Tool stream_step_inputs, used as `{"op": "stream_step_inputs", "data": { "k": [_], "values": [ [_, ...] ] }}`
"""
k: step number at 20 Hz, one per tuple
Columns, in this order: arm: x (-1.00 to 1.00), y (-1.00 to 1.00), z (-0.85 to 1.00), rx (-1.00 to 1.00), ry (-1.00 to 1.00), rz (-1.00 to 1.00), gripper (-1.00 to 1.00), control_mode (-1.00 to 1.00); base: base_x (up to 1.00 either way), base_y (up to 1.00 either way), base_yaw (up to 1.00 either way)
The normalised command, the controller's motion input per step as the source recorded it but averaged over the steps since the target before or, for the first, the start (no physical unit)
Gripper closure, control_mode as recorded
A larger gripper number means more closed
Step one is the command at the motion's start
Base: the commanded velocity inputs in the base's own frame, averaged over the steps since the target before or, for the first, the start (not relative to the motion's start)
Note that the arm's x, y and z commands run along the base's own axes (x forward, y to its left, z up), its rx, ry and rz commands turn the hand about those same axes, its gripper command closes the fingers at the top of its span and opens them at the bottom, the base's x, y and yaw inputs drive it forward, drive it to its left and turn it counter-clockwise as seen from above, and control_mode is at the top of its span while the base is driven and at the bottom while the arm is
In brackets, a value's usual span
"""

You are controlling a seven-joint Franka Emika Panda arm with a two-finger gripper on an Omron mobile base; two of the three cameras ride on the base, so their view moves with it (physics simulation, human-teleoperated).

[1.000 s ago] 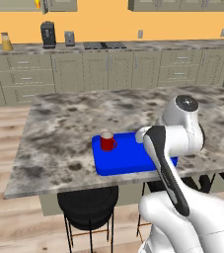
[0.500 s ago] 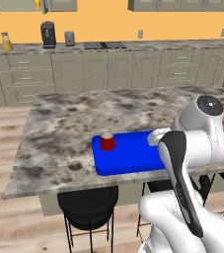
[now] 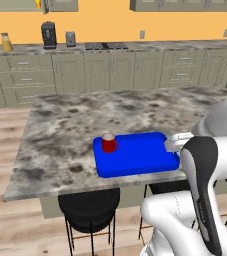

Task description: There is a tray on the dining counter. Grab the cup, mug, and pitcher and place them on the tray. The pitcher may be placed next to the tray if it cannot fit the tray.

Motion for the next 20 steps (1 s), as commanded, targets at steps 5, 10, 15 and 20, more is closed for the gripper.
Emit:
{"op": "stream_step_inputs", "data": {
  "k": [5,10,15,20],
  "values": [
    [-0.19,0.00,0.66,0.00,0.01,0.00,-1.00,-1.00,0.00,0.00,0.00],
    [-0.24,0.00,0.63,0.00,0.01,0.00,-1.00,-1.00,0.00,0.00,0.00],
    [-0.21,0.00,0.48,0.00,0.00,0.00,-1.00,-1.00,0.00,0.00,0.00],
    [0.00,0.00,0.00,0.00,0.00,0.00,-1.00,1.00,-0.40,0.15,0.00]
  ]
}}
